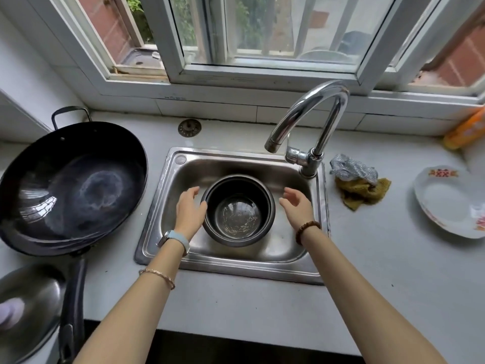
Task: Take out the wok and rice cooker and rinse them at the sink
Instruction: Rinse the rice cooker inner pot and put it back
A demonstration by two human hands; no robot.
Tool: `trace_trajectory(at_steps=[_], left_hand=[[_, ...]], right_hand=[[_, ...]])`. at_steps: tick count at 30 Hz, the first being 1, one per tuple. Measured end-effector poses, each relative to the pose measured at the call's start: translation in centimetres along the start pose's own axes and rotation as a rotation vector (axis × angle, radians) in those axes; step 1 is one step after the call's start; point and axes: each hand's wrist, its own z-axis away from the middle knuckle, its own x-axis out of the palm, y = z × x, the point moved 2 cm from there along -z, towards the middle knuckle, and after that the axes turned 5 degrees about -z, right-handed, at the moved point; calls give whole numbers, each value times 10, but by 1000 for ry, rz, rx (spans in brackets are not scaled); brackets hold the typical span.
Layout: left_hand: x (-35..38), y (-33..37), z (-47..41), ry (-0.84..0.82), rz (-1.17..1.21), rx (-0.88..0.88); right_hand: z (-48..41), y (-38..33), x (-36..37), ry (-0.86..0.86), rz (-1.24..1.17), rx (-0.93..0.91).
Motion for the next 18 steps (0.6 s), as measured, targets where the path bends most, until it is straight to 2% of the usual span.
trace_trajectory(at_steps=[3, 7, 12, 18], left_hand=[[-20, 28, 30, 126, -38, 261], [-38, 51, 62, 226, -94, 482], [-52, 64, 85, 285, -188, 600], [-59, 61, 92, 280, -229, 573]], right_hand=[[18, -27, -7, -13, -21, -214], [20, -60, -12, -36, -31, -351], [10, -88, -7, -65, -48, -385], [-13, -88, 6, -120, 56, -345]])
